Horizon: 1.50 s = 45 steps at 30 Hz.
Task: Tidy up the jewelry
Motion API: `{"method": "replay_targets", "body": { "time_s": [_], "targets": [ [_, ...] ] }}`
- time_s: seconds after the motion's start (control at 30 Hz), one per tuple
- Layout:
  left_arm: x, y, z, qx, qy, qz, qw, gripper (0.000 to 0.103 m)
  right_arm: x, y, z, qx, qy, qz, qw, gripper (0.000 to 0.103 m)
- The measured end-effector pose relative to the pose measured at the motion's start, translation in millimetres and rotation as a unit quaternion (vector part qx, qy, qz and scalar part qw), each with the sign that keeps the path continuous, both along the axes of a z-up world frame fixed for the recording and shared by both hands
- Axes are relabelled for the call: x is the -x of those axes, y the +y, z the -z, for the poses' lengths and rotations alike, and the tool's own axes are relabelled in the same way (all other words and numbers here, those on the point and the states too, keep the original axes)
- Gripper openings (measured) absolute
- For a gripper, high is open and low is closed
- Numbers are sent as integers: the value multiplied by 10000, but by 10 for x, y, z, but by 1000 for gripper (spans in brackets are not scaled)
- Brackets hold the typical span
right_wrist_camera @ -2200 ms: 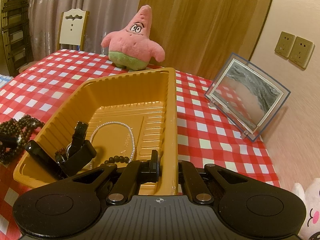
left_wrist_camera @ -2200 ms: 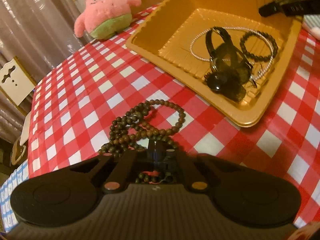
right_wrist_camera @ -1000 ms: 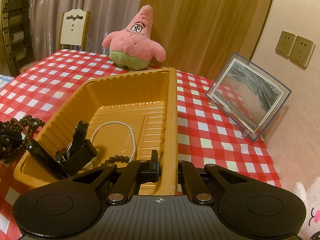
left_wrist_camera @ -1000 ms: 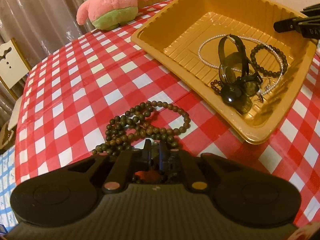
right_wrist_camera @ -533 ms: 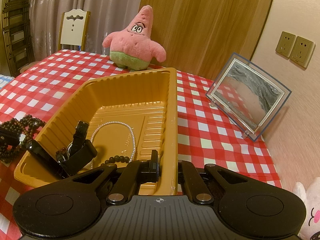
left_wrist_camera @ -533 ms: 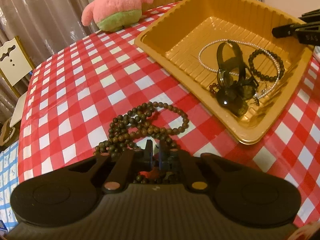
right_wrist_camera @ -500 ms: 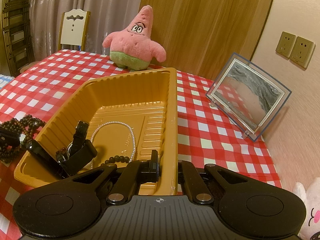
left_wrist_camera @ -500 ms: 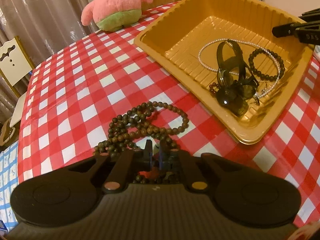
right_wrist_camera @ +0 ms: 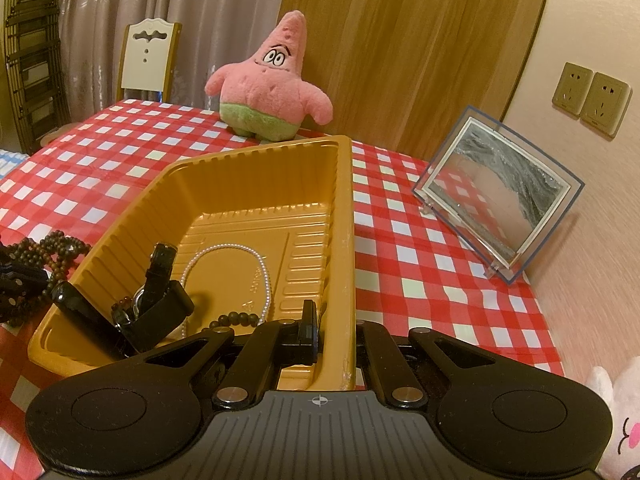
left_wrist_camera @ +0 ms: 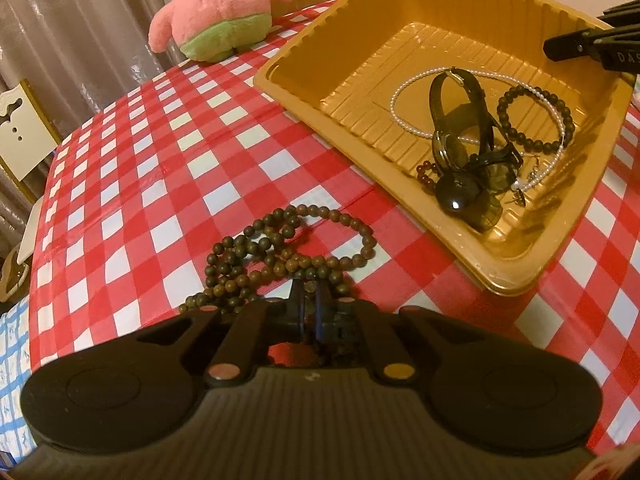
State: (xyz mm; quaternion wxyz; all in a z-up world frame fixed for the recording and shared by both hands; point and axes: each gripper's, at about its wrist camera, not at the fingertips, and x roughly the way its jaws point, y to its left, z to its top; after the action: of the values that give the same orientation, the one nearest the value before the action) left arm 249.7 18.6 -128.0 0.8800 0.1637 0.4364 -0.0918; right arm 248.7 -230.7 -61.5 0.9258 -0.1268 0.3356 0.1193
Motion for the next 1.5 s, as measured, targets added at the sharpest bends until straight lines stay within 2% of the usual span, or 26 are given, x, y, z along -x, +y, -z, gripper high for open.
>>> {"method": "replay_targets", "body": {
  "time_s": [0.2, 0.4, 0.57, 0.7, 0.83, 1.0, 1.23, 1.3, 1.5],
  "targets": [
    [58, 5, -74, 46, -112, -48, 9999, 4, -1, -2, -1, -3, 2, -2, 10000, 3],
    [157, 0, -380, 324, -424, -87, 9985, 4, -1, -2, -3, -2, 0, -2, 10000, 3],
    [221, -111, -650, 909, -585, 49, 9941, 4, 3, 23, 0, -5, -11, -22, 10000, 3],
    [201, -263, -775, 1567, -551, 163, 9860, 4, -3, 40, -18, 1, -22, -63, 10000, 3],
    [107, -451, -775, 2111, -425, 258, 9762, 4, -7, 35, -43, -3, -44, -118, 9999, 3],
    [-42, -643, -678, 2402, -276, 348, 9697, 4, -12, 32, -64, -8, -62, -168, 9998, 3],
    [-113, -754, -605, 2424, -198, 265, 9696, 6, 4, 20, -64, -13, -60, -184, 9998, 3],
    [-97, -748, -617, 2466, -210, 229, 9686, 15, 11, 17, -62, -15, -49, -182, 9998, 3],
    [137, -652, -743, 2478, -367, 122, 9681, 19, 11, -15, -46, -36, -19, -162, 9999, 3]
  ]
}}
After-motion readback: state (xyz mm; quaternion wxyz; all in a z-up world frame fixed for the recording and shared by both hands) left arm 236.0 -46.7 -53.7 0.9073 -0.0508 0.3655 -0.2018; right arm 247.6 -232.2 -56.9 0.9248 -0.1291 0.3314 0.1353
